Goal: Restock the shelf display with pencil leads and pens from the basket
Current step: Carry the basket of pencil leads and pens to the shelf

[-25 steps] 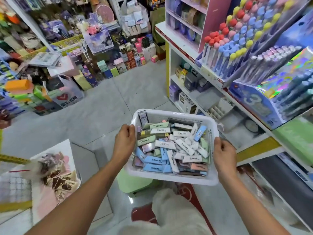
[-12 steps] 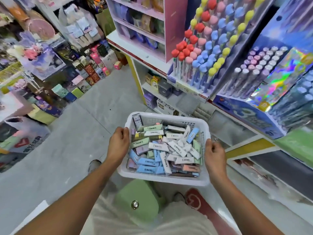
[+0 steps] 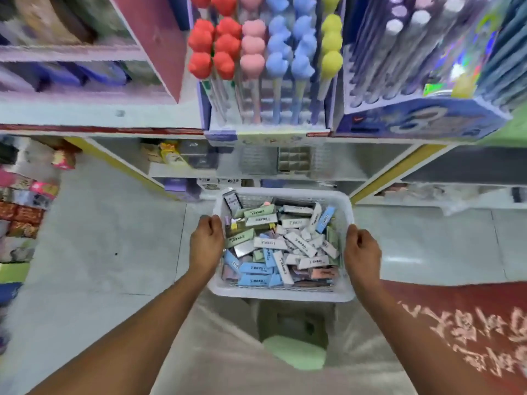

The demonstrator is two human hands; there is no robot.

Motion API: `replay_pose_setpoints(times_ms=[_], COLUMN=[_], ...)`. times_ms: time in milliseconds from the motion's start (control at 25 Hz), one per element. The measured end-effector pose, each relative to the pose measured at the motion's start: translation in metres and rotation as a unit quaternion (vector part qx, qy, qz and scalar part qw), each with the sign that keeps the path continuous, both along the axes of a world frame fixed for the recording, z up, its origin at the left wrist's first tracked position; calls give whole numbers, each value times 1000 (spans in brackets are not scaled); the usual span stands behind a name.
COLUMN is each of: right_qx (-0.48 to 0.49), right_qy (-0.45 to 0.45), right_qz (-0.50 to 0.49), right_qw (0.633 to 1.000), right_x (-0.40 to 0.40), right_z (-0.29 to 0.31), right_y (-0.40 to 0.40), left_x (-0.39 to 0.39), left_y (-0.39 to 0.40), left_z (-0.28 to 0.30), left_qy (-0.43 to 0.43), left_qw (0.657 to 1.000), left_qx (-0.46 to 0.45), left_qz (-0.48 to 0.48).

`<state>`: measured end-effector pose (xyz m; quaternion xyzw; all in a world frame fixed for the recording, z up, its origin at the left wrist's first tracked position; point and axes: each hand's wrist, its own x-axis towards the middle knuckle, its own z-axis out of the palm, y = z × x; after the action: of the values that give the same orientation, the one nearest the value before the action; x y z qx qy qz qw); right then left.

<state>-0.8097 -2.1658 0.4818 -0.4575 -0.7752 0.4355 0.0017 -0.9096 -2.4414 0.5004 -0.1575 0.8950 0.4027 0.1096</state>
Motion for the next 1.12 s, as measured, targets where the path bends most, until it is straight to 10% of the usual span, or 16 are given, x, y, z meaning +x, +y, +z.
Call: replay_pose_setpoints(times_ms=[680,1120], right_qx=[75,84], right_qy=[-56,13], right_qz=[30,28], right_qw=[995,996], right_x=[-41,-17], right_z=[-346,-338], right_y=[59,50], left_x=[-31,-11], left_y=[61,48], left_z=[-371,-344], left_qy=[-62,-40], left_qw=[995,999], left_qx=[-75,-33], left_qz=[-2,-14])
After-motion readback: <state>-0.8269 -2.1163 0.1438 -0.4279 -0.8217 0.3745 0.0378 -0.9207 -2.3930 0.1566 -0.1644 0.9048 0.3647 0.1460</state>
